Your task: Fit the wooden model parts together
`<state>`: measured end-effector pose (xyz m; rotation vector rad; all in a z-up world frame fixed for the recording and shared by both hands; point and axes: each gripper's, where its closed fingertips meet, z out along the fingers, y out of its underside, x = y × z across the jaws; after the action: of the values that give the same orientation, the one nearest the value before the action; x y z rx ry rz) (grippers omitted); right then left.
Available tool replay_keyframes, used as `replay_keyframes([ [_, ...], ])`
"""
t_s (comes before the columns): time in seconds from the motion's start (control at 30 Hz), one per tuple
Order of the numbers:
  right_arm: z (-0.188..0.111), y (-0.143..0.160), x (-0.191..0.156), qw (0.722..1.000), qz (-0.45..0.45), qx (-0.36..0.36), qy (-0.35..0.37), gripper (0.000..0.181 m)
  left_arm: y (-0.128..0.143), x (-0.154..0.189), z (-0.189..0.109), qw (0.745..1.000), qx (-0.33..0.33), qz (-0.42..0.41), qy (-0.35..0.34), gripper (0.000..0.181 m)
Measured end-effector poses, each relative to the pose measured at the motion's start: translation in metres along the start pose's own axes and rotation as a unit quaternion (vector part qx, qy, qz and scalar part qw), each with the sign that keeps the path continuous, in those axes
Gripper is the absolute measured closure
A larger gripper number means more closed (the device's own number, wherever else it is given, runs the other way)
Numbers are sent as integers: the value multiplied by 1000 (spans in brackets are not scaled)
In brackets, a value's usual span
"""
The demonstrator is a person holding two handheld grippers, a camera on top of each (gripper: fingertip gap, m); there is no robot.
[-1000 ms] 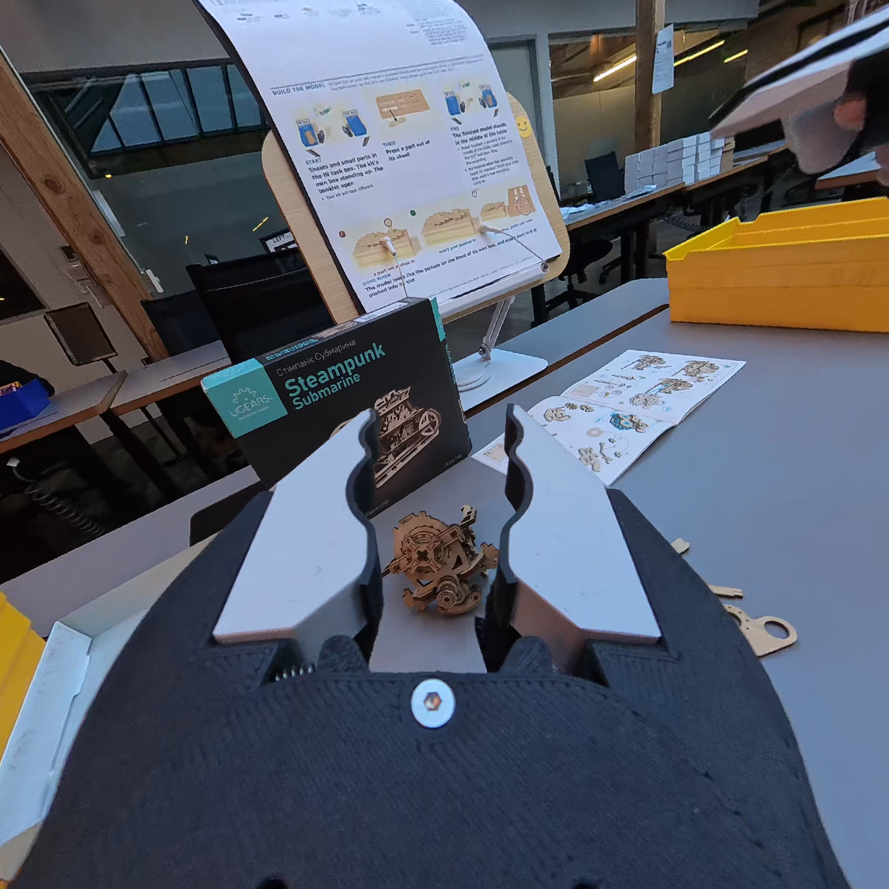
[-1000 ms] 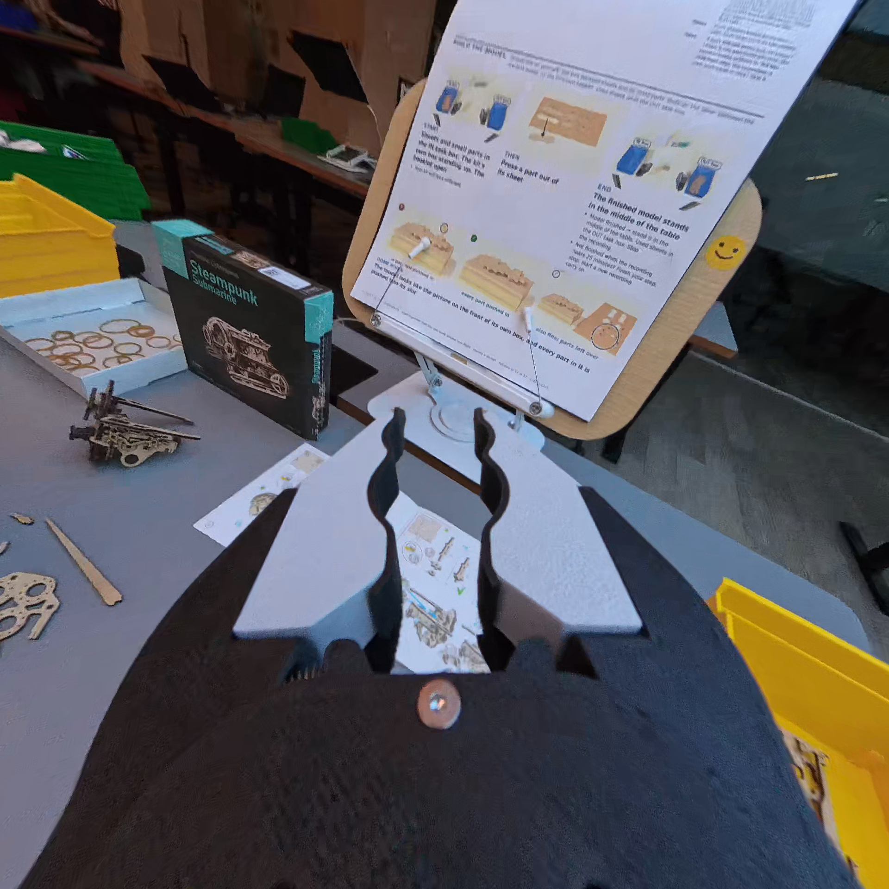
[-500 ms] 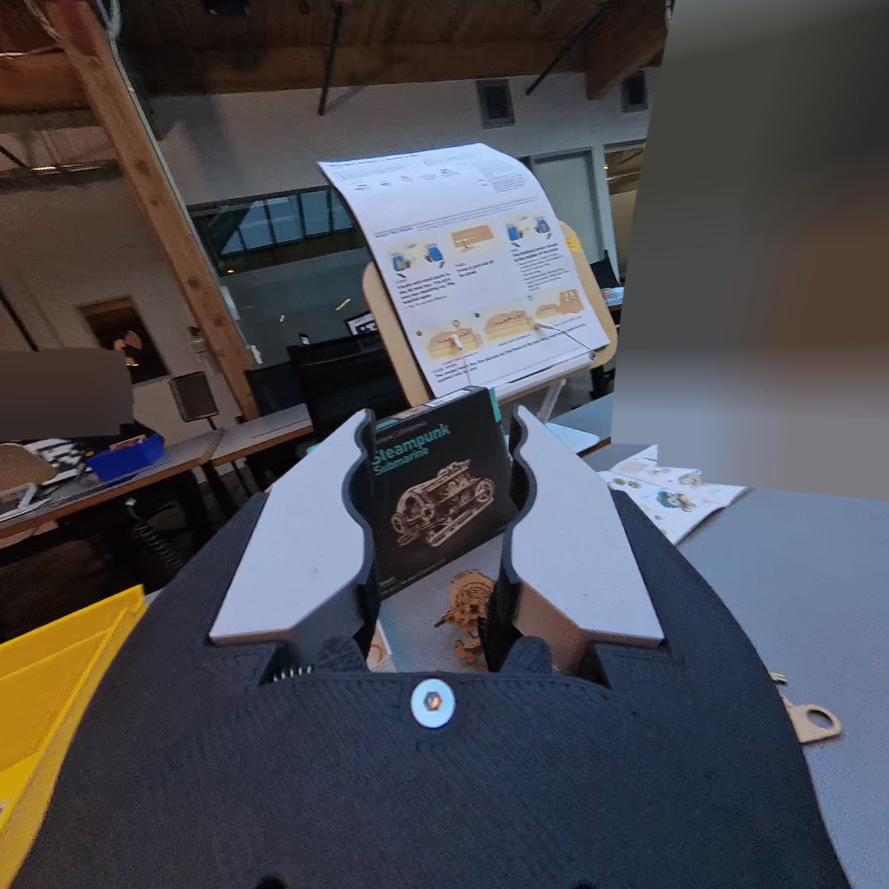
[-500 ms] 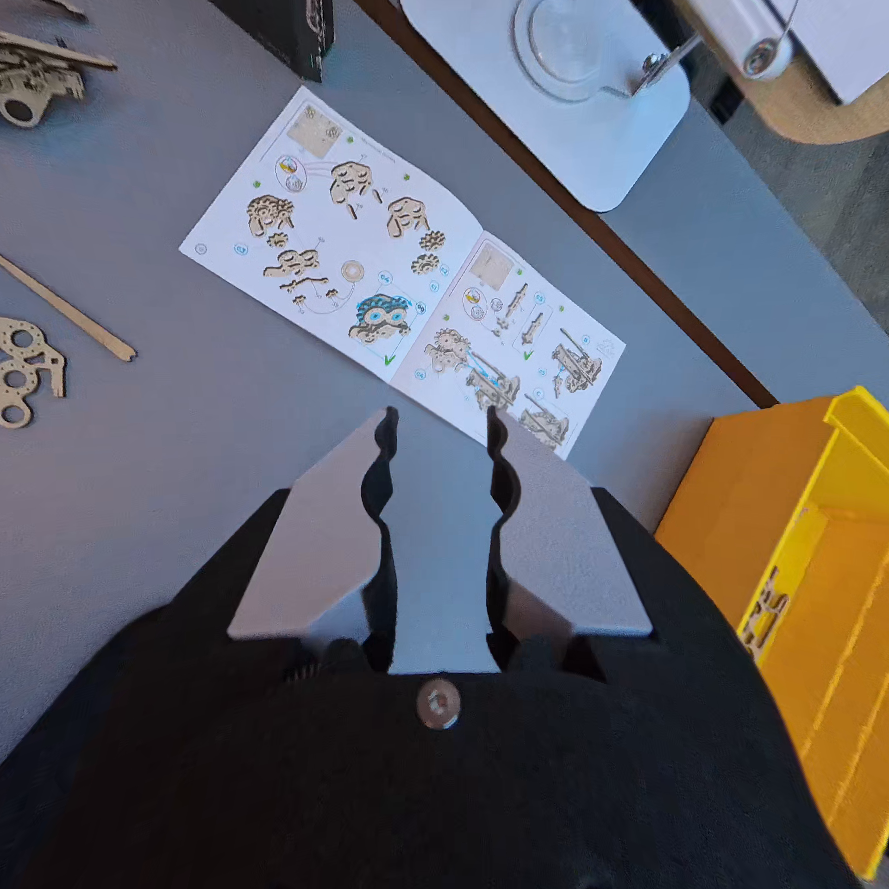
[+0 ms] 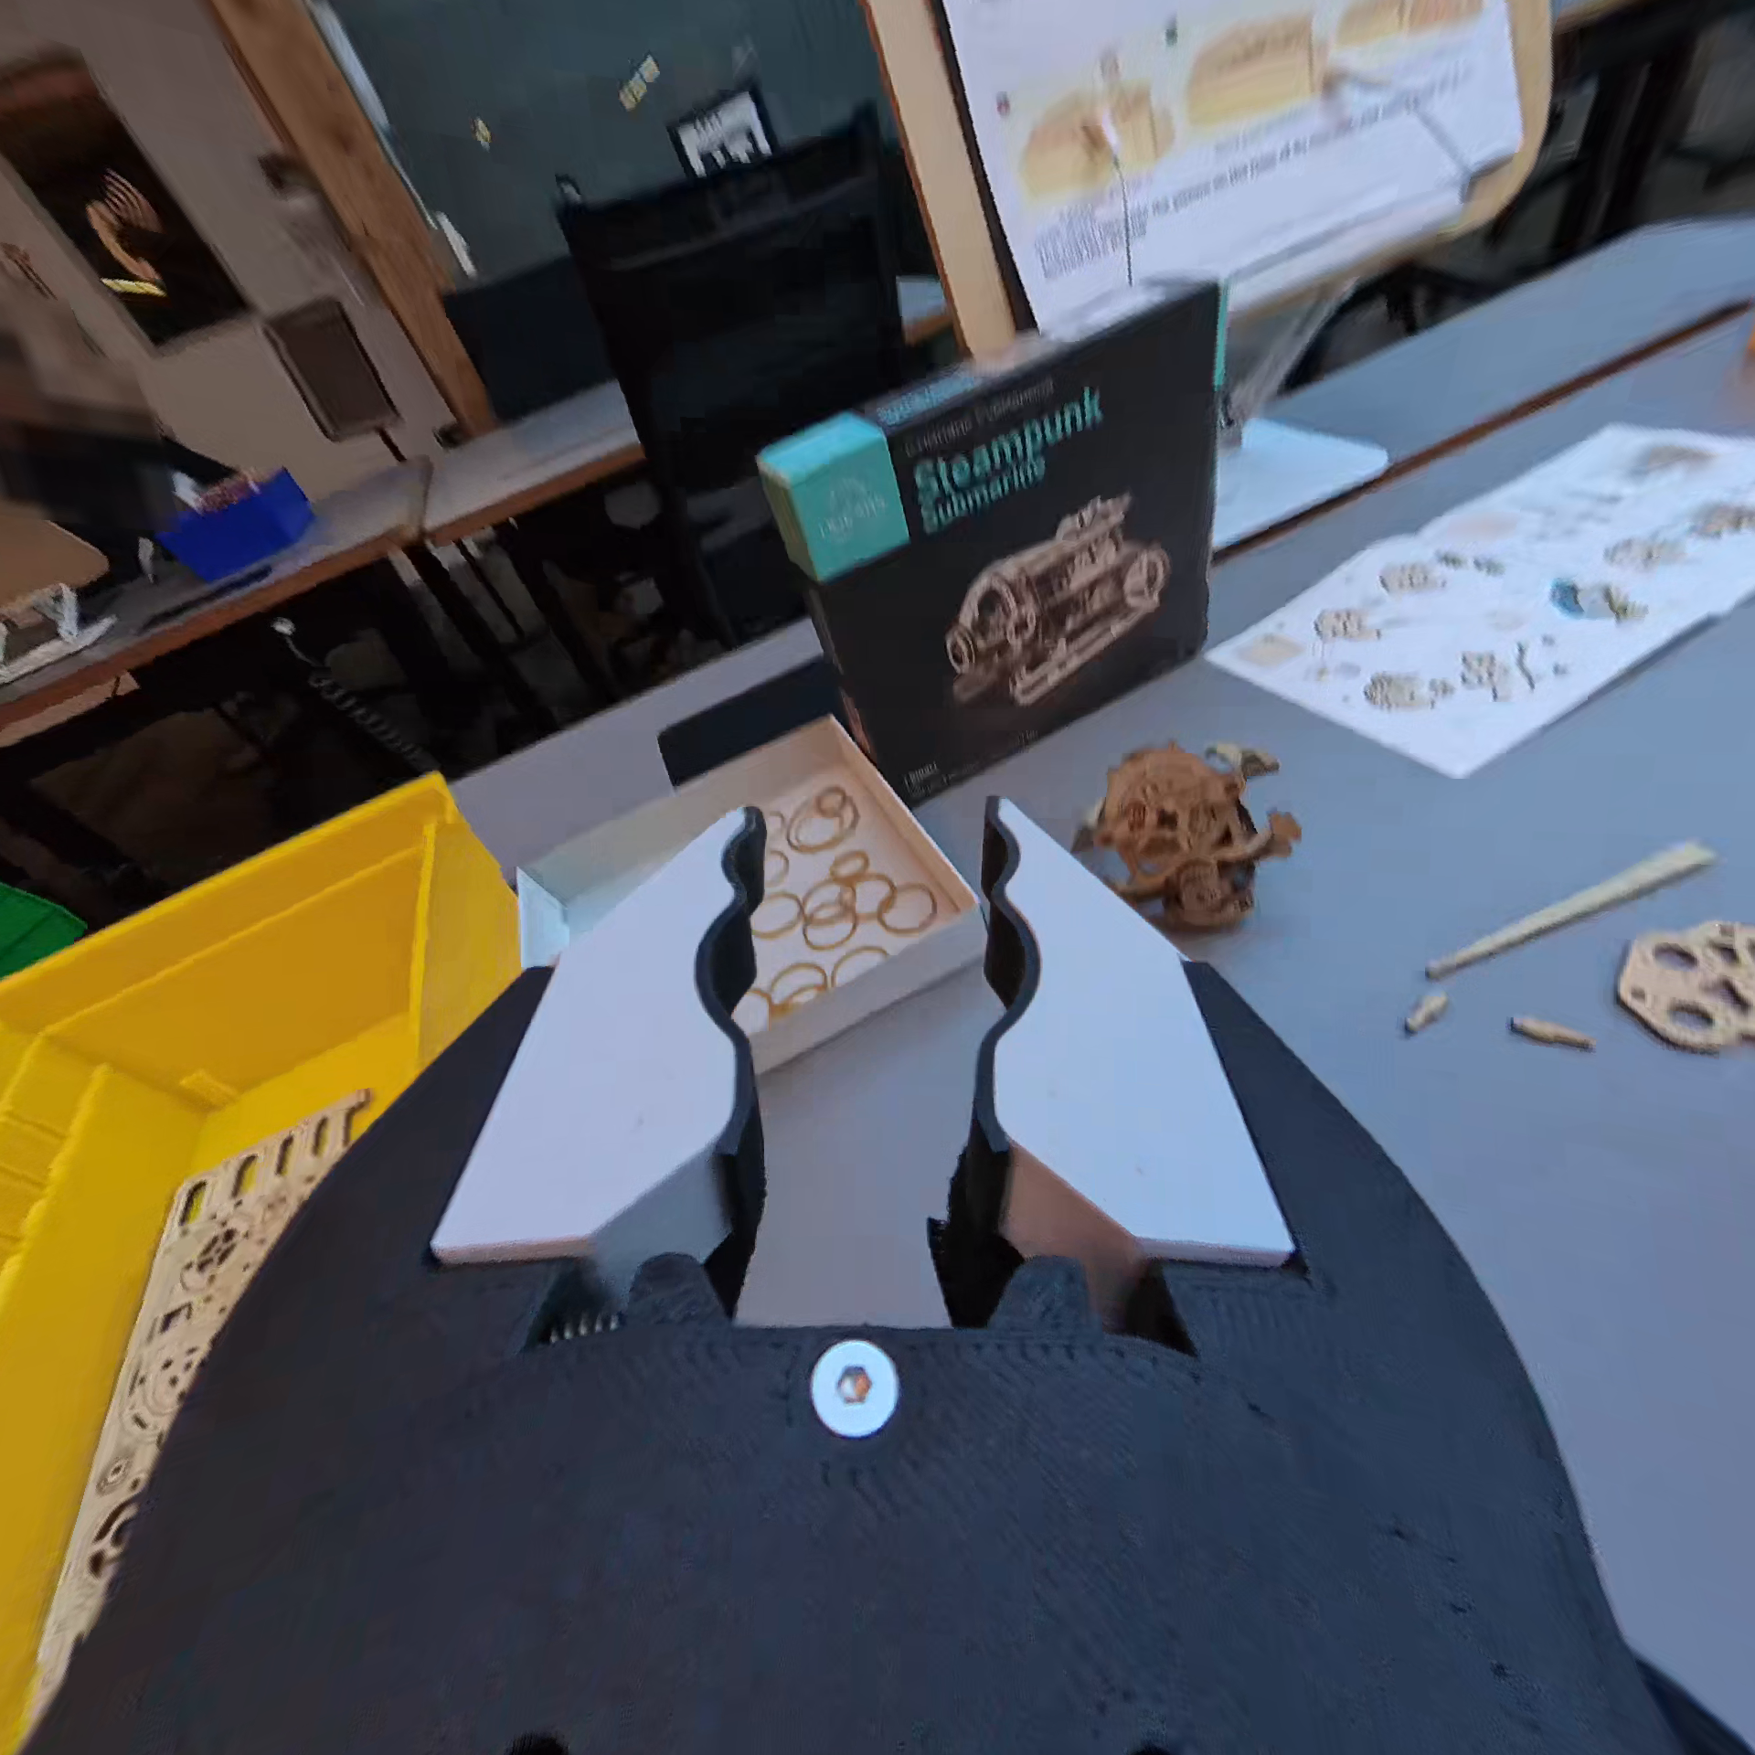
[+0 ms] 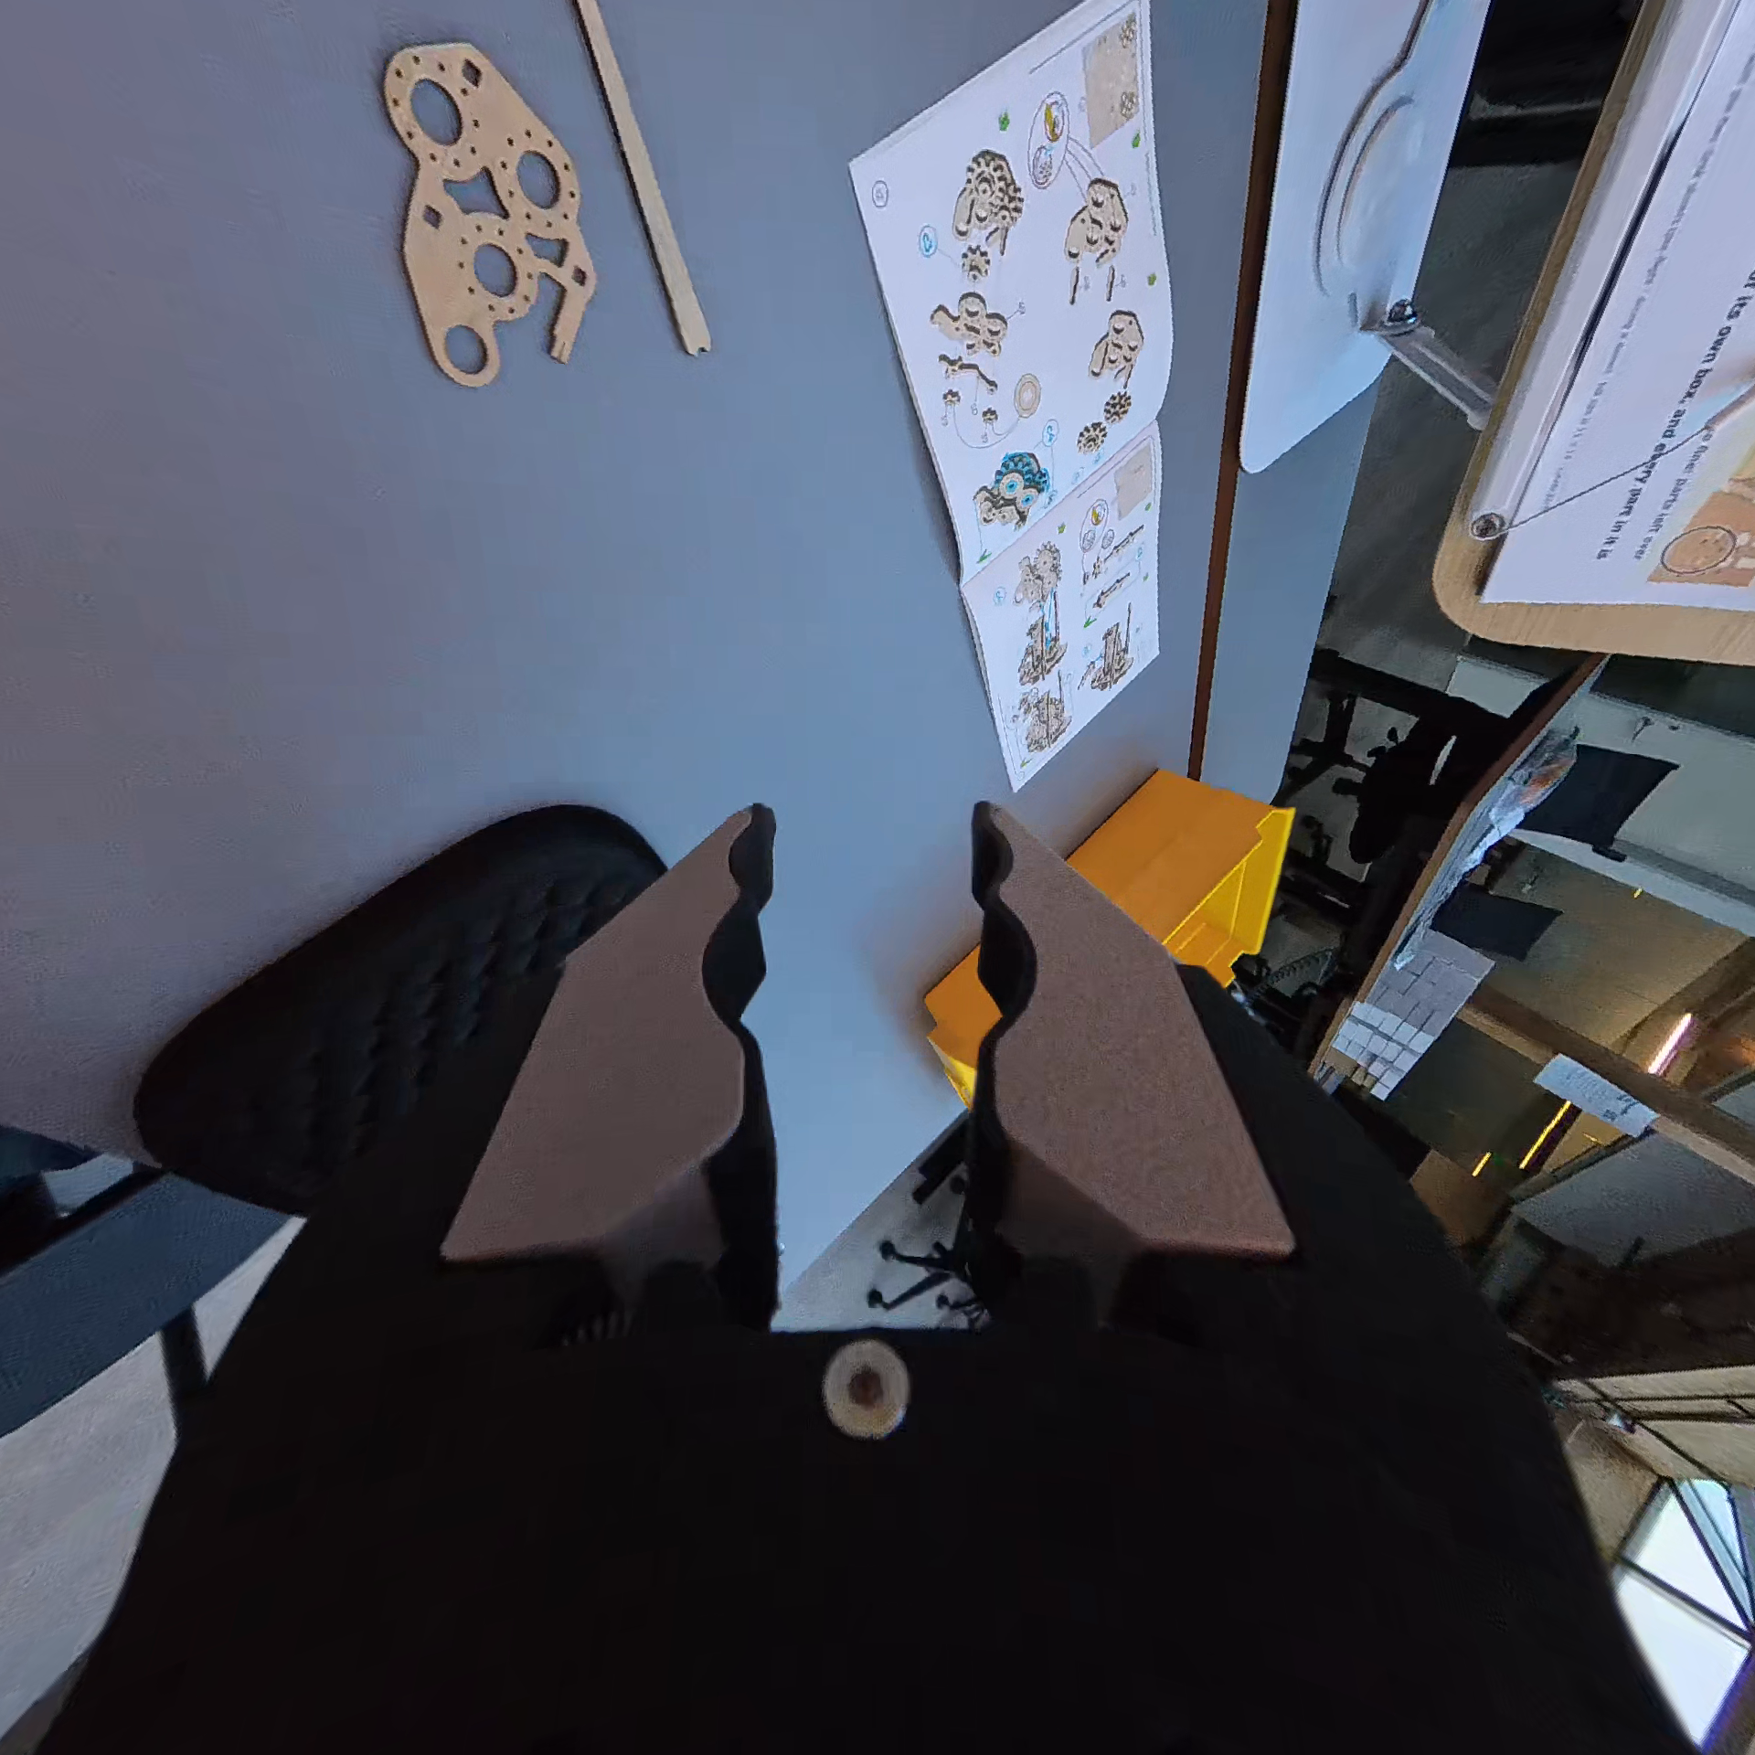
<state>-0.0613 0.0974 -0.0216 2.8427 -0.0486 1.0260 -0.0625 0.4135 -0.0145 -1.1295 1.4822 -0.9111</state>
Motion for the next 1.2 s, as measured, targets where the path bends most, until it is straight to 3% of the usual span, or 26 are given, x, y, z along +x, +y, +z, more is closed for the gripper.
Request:
replay_keyframes([
  [0.03, -4, 0, -4, 1000, -4, -6, 3, 138, 16, 5, 3, 999, -34, 4, 20, 133],
  [0.17, -17, 10, -14, 999, -28, -42, 14, 134, 52, 5, 16, 996, -84, -12, 35, 126],
  [0.47, -18, 28, -15, 995, -55, -82, 33, 133, 46, 23, 20, 995, -69, -18, 66, 128],
  [0.53, 1, 19, -19, 998, -56, -33, -6, 133, 40, 26, 20, 996, -57, -27, 68, 128],
  [0.6, 30, -12, -36, 989, -73, 92, -95, 133, 35, 27, 20, 996, -42, -35, 69, 129],
  [0.67, 49, -48, -65, 934, -95, 251, -237, 134, 33, 26, 20, 996, -31, -41, 68, 129],
  [0.77, 71, -78, -61, 857, -102, 428, -267, 140, 33, 31, 22, 996, -25, -37, 77, 129],
  [0.87, 81, -87, -59, 820, -67, 474, -313, 144, 32, 39, 23, 996, -21, -19, 86, 130],
  [1.0, 105, -91, -73, 826, -51, 447, -339, 143, 30, 54, 27, 994, -23, -6, 103, 130],
  [1.1, 101, -93, -80, 813, -46, 459, -355, 141, 30, 62, 28, 994, -26, 11, 109, 130],
  [1.2, 109, -94, -83, 825, -42, 439, -353, 141, 28, 69, 28, 993, -26, 22, 114, 131],
])
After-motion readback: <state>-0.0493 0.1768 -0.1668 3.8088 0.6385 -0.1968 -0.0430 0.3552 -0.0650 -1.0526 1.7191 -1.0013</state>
